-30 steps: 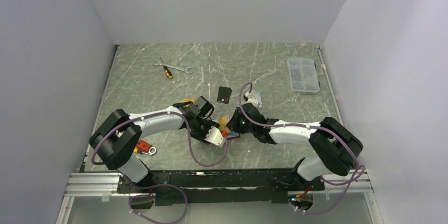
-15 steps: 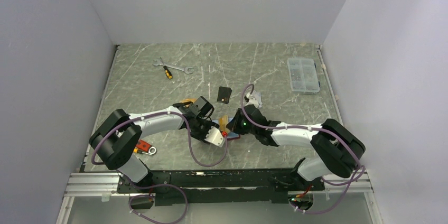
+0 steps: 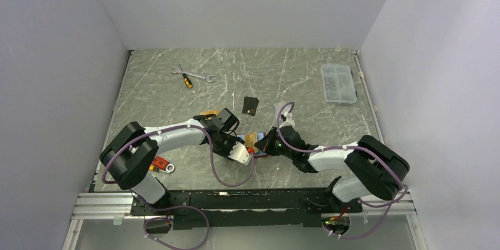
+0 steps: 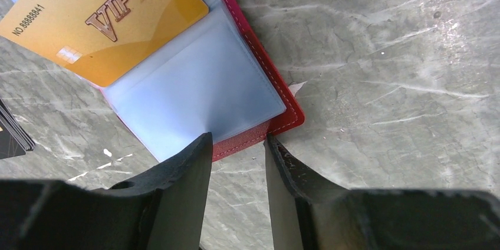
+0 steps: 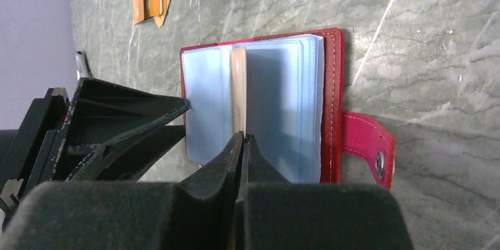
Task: Put the credit cards into the card holder
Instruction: Insert the credit card into the card holder.
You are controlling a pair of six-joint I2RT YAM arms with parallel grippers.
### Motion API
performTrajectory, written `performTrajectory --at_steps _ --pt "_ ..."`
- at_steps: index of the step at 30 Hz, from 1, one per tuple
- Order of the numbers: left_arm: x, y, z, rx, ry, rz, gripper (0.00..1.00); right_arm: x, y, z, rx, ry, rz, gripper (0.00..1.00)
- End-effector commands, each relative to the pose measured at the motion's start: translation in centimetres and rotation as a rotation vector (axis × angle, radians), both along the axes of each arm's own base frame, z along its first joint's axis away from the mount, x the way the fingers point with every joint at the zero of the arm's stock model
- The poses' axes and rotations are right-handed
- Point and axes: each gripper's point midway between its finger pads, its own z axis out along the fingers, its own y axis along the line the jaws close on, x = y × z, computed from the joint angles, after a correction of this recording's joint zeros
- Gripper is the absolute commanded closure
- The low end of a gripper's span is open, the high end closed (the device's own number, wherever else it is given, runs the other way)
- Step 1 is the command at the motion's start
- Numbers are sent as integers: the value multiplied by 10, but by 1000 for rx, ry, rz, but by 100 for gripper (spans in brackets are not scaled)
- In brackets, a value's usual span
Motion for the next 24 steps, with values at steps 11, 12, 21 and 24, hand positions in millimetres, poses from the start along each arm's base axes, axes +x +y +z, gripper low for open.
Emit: performTrajectory --at_steps 11,12,21,24 --pt "-17 0 -4 24 58 -21 60 -5 2 -14 80 46 -30 100" --pt "-17 0 -4 25 57 -23 60 -6 2 -15 77 50 -30 100" --pt "-17 -2 -3 27 58 -26 62 -22 3 -29 61 103 -4 100" --pt "-17 -3 -1 24 58 -27 63 -25 8 -33 56 115 4 100"
